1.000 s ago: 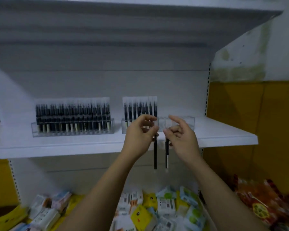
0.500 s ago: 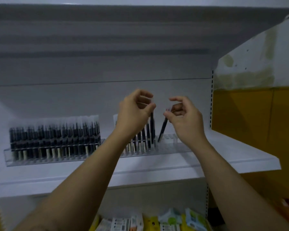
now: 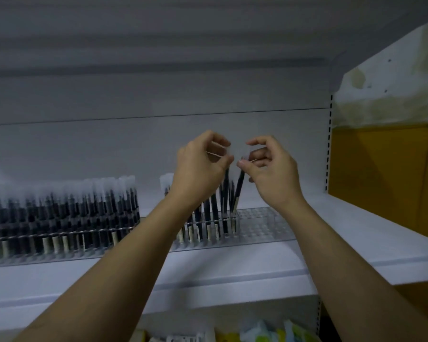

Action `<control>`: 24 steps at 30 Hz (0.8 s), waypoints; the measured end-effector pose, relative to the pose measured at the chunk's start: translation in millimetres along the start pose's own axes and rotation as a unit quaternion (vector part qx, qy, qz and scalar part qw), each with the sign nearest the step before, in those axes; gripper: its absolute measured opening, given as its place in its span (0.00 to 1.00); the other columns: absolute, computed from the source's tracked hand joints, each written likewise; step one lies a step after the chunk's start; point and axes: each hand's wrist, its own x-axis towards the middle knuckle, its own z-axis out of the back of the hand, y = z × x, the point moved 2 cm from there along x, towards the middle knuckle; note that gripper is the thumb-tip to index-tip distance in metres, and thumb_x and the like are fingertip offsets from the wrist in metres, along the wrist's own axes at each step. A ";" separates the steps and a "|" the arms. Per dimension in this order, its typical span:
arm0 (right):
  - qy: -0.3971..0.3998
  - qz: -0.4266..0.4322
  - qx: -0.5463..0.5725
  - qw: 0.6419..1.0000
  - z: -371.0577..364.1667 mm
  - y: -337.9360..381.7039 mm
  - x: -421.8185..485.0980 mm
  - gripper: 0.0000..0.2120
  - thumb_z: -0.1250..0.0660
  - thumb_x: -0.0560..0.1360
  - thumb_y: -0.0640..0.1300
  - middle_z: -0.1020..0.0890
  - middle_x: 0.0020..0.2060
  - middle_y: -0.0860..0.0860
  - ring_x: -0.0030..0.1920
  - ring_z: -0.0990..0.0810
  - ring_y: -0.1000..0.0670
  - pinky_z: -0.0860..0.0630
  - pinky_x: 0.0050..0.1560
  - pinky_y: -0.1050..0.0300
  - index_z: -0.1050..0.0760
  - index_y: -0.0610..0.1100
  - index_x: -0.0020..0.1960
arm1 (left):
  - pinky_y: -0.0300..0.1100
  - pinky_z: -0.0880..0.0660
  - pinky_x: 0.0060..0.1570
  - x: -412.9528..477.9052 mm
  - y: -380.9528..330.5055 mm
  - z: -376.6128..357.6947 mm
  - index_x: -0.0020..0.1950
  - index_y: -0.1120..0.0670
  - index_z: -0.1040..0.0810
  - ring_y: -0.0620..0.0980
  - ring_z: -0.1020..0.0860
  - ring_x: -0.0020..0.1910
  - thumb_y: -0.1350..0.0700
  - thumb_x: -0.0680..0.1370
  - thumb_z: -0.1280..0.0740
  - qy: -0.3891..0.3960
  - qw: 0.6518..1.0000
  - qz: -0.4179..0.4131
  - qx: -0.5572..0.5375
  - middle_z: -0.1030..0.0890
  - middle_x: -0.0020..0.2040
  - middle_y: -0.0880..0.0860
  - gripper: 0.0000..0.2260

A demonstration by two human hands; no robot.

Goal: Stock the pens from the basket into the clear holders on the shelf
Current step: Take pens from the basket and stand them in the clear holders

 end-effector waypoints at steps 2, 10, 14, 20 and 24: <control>0.004 0.000 -0.006 1.000 0.4 -0.5 2.6 0.15 0.26 0.72 0.41 0.23 0.38 0.54 0.37 0.21 0.55 0.18 0.43 0.50 0.27 0.52 0.53 | 0.39 0.20 0.45 3.2 1.4 1.1 0.49 0.49 0.22 0.40 0.20 0.41 0.55 0.74 0.27 -0.002 1.000 0.005 0.006 0.18 0.42 0.46 0.07; 0.009 -0.019 -0.020 1.000 3.2 -6.0 5.9 0.15 0.26 0.72 0.40 0.21 0.38 0.53 0.39 0.20 0.49 0.18 0.45 0.45 0.27 0.51 0.53 | 0.34 0.22 0.39 4.4 7.5 5.3 0.49 0.47 0.22 0.38 0.19 0.40 0.53 0.74 0.27 -0.015 0.999 0.036 0.006 0.18 0.42 0.44 0.07; 0.039 -0.003 -0.049 0.998 -0.5 0.0 7.2 0.15 0.26 0.72 0.41 0.22 0.39 0.53 0.36 0.22 0.54 0.19 0.44 0.55 0.27 0.53 0.54 | 0.37 0.21 0.40 7.4 4.9 8.3 0.48 0.48 0.21 0.39 0.19 0.38 0.53 0.72 0.26 -0.014 0.999 0.042 0.005 0.17 0.40 0.45 0.07; 0.092 -0.001 -0.093 0.991 -11.4 2.4 2.5 0.12 0.26 0.72 0.43 0.22 0.40 0.57 0.36 0.23 0.60 0.25 0.39 0.68 0.24 0.51 0.52 | 0.29 0.25 0.31 4.0 7.1 1.9 0.47 0.49 0.22 0.39 0.20 0.38 0.54 0.73 0.26 0.046 0.996 0.055 0.052 0.17 0.43 0.46 0.07; 0.128 -0.007 -0.146 0.981 -6.7 -8.5 -13.1 0.10 0.30 0.76 0.46 0.20 0.48 0.54 0.45 0.22 0.58 0.28 0.41 0.69 0.23 0.50 0.56 | 0.50 0.25 0.56 -4.9 14.6 -4.9 0.47 0.45 0.25 0.46 0.23 0.49 0.50 0.73 0.27 0.100 0.982 0.060 0.149 0.21 0.50 0.45 0.08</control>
